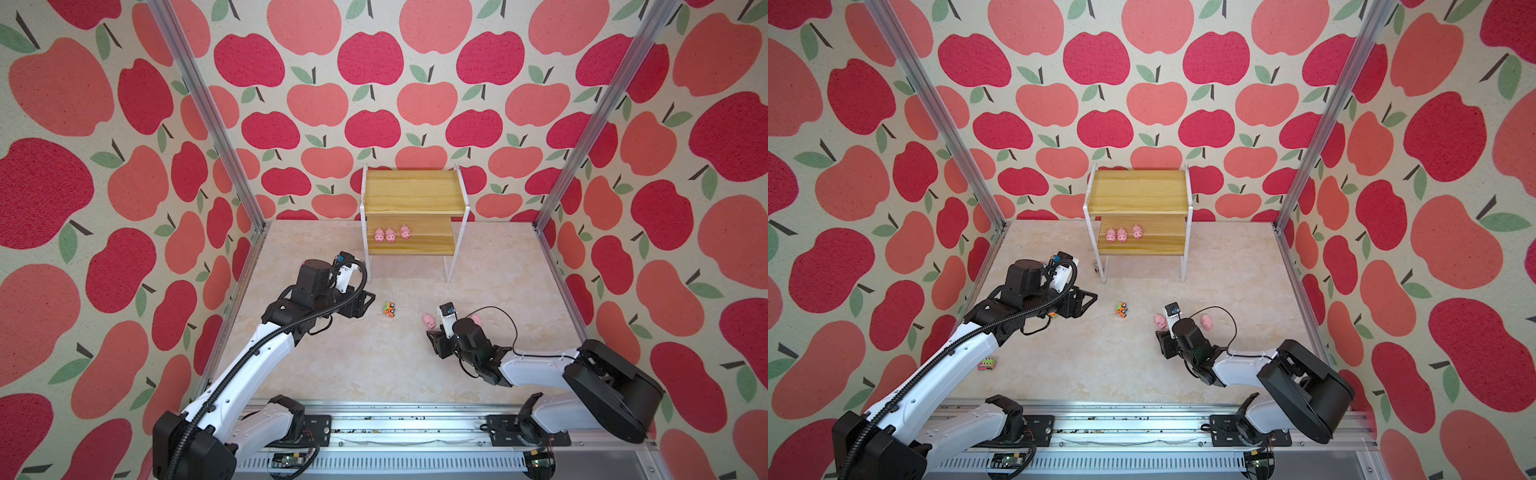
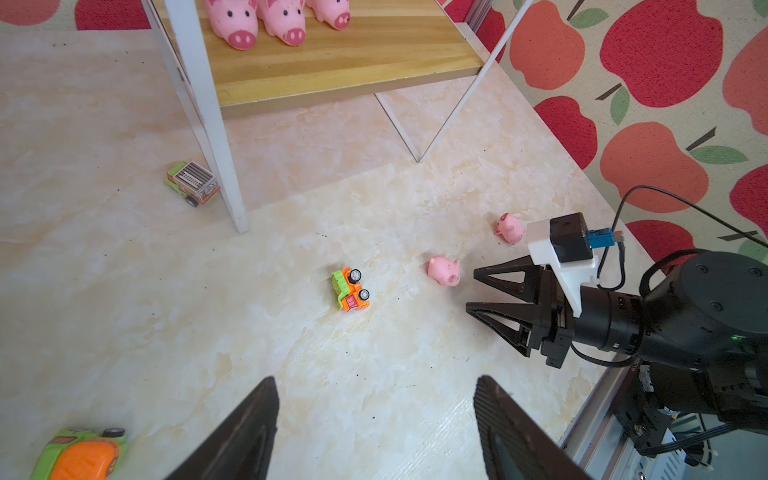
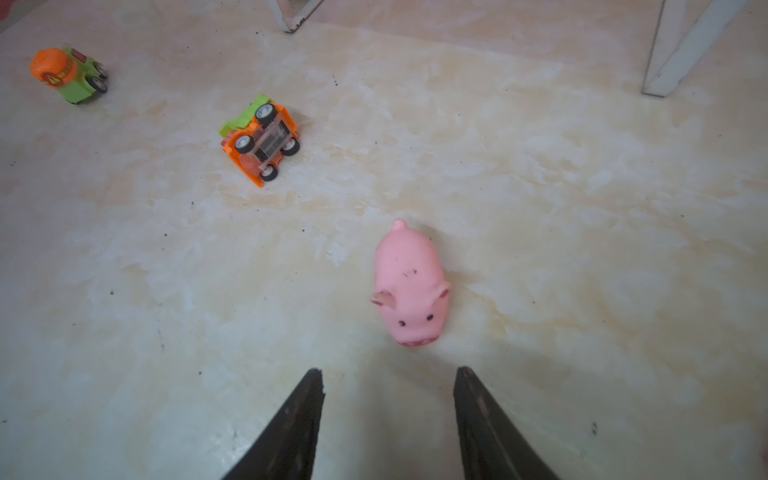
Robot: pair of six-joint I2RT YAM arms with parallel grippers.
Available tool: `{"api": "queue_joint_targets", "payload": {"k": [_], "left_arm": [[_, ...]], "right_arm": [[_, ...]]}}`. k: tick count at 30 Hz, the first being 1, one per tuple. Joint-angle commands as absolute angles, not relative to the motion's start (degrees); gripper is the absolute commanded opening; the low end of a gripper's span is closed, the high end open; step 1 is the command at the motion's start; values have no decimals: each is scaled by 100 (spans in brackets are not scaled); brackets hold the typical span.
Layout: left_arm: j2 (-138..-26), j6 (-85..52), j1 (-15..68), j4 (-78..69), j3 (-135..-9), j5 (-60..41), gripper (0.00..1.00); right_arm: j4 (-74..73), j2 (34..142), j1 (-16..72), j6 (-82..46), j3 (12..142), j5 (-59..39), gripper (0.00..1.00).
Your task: Place and organize the plastic toys onto the shelf
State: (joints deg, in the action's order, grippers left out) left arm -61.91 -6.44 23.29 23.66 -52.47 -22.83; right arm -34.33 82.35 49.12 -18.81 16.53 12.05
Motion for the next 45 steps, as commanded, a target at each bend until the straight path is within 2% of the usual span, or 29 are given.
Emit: {"api": "queue_joint_targets", "payload": {"k": [1,8,14,19,24,30,35,40,45], "left_arm": [[-6363,-527,2362,2277,-5249,-2237,77],[-6258,-476,2373,2137,-5160,-2344,77],[-5998,-311,2502,2051,-5063,-2314,77],[-5928,-255,2584,2033,-5035,-2259,77],[-5911,-264,2584,2008,-5045,-2284,77],[-5924,-290,2575,2003,-5060,-2264,77],[-5880,-281,2516,1960,-5046,-2235,77],[-5823,-237,2487,1931,-5036,-2066,77],[-5769,-544,2521,1812,-5184,-1806,78]], "right_arm": [[-4798,8700,4948,-1550,1362,1546,51],[-6029,9728,4944,-1253,1310,1420,44],[-6395,10171,4897,-1181,1438,1334,29],[-6401,10034,4887,-1037,1475,1244,14],[-5626,9383,4970,-982,1606,1299,5],[-4174,8359,5000,-1047,2110,1367,3],[-2660,7765,5051,-1173,3134,1585,2],[-1410,7936,5062,-1471,4442,2166,2],[-784,8496,4981,-1753,5523,2572,2]]}}
